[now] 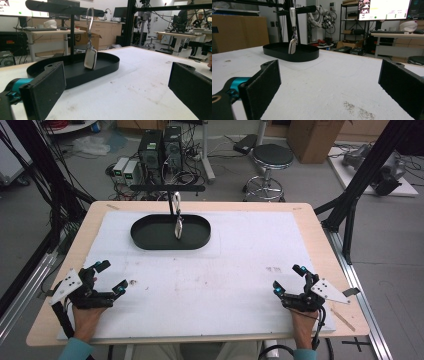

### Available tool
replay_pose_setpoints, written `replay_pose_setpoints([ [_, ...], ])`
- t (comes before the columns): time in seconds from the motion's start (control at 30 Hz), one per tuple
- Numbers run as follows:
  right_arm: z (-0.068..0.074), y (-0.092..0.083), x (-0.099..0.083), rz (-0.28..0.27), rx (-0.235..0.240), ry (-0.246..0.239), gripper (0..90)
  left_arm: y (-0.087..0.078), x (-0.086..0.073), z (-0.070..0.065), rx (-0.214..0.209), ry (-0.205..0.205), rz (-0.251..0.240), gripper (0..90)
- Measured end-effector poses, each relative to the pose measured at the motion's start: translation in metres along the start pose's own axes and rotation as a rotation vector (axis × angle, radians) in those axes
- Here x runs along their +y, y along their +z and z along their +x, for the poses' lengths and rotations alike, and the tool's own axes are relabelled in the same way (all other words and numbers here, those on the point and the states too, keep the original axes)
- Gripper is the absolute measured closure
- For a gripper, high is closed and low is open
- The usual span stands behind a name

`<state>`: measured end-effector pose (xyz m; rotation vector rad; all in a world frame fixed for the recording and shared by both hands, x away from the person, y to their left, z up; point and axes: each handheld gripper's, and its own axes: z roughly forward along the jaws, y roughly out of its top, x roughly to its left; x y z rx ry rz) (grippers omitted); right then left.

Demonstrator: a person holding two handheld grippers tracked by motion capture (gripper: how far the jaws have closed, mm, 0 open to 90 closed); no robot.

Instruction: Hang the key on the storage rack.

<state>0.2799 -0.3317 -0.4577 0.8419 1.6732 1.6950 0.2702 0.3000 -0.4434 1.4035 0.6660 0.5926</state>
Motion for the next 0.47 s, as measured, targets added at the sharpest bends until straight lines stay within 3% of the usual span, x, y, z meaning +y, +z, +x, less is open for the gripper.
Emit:
replay_pose_setpoints([
  [0.07, 0.0, 0.0, 0.0, 0.0, 0.0, 0.004, 3.6, -0.003, -0.006, 0.001, -0.014, -0.015, 0.007, 1.7],
  [0.17, 0.0, 0.0, 0.0, 0.0, 0.0, 0.004, 3.6, -0.005, -0.007, 0.001, 0.001, -0.015, -0.002, 1.7],
  [0.27, 0.0, 0.0, 0.0, 0.004, 0.001, 0.007, 3.6, -0.002, -0.013, 0.001, -0.015, -0.056, 0.048, 1.7],
  [0.3, 0.0, 0.0, 0.0, 0.004, 0.001, 0.007, 3.6, -0.001, -0.013, 0.001, -0.002, -0.057, 0.052, 1.7],
  [0.47, 0.001, 0.0, 0.0, 0.002, 0.003, 0.0, 3.6, -0.002, -0.014, -0.005, 0.026, -0.01, 0.038, 1.7],
])
